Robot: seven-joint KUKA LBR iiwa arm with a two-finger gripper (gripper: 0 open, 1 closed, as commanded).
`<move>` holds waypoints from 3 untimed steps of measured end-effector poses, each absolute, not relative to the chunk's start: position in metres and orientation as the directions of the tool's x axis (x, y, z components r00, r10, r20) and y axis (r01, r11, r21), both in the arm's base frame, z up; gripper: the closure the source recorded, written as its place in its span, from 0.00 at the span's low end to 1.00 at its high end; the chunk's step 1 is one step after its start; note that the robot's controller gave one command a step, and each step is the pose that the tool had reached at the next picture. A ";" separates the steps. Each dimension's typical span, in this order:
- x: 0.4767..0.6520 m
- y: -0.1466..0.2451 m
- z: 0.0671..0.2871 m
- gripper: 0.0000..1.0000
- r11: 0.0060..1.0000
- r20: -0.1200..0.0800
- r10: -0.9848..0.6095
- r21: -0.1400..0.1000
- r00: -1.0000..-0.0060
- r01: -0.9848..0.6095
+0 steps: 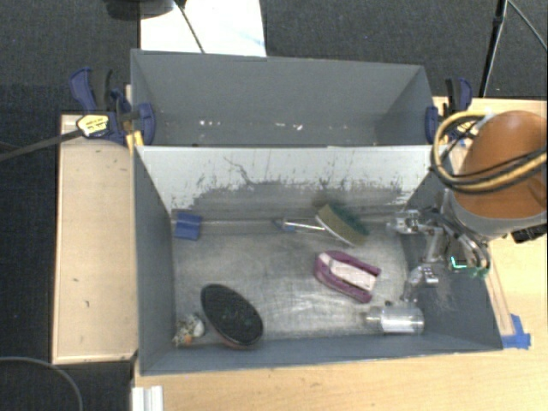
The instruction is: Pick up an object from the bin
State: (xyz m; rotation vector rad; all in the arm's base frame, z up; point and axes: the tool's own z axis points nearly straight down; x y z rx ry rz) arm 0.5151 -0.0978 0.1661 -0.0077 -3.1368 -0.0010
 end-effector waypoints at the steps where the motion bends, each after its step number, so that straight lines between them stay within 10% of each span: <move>1: 0.501 -0.040 0.078 0.00 1.000 0.004 -0.023 0.004 -1.000 -0.023; 2: 0.503 -0.044 0.082 1.00 1.000 -0.002 -0.024 0.000 -1.000 -0.024; 3: 0.512 -0.040 0.228 1.00 0.999 -0.009 0.033 0.000 -0.999 0.033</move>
Offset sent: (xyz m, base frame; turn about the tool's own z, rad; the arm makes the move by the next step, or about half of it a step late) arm -0.0127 0.0541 -0.0843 -0.0242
